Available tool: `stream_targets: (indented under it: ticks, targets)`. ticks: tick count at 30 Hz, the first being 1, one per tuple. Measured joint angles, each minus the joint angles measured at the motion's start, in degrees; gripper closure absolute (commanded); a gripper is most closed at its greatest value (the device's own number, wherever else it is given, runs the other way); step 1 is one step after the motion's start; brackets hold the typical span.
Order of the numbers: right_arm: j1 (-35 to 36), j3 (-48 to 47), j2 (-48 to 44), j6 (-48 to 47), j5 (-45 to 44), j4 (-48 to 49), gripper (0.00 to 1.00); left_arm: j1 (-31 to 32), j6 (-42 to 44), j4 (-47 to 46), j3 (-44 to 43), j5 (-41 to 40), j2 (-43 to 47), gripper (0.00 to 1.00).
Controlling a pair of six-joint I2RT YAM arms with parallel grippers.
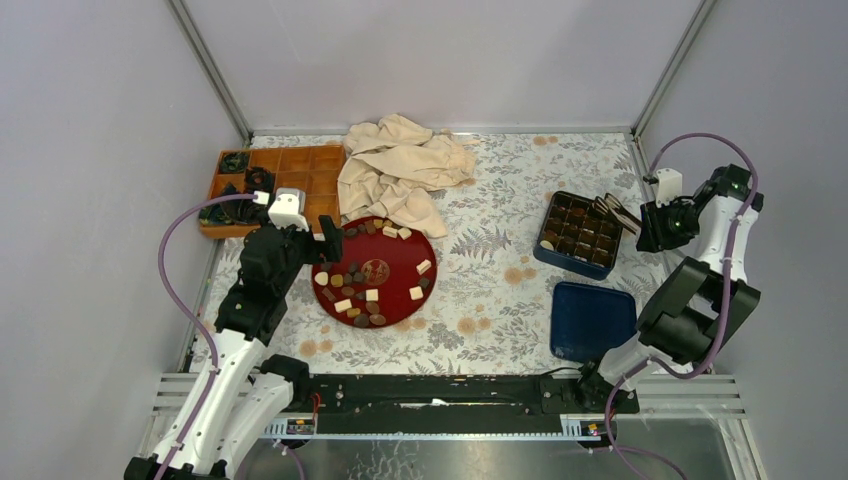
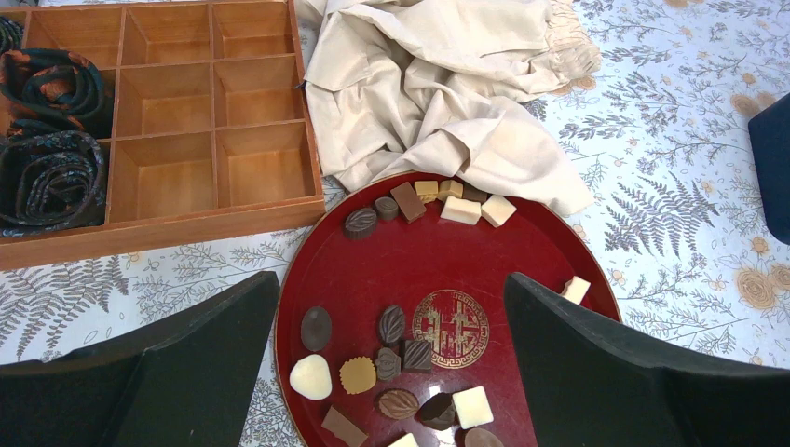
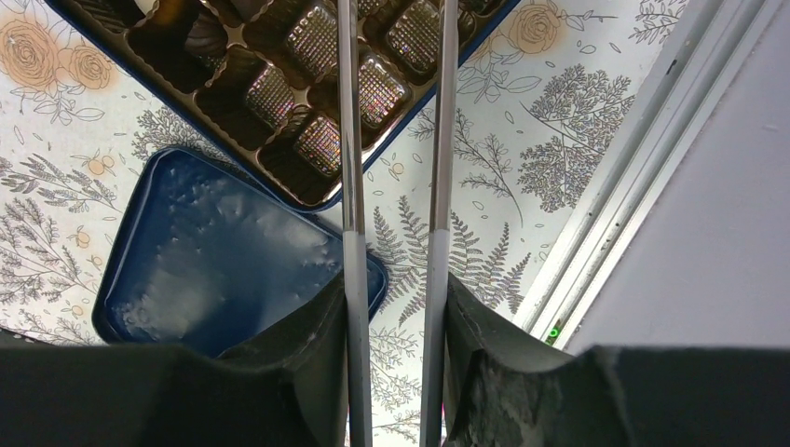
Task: Pack the chocolate
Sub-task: Place the fake chocolate in the packing box.
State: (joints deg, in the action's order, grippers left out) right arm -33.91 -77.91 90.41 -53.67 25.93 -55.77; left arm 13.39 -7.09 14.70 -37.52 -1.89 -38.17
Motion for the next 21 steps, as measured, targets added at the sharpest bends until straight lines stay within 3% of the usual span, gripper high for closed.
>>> stream_targets:
  ticks: [21]
  targets:
    - [0.92,-0.02,4.2,1.53,-0.09,2.75,0.59,0.0,0.0,0.02,0.0,0.0,-0.15,0.02]
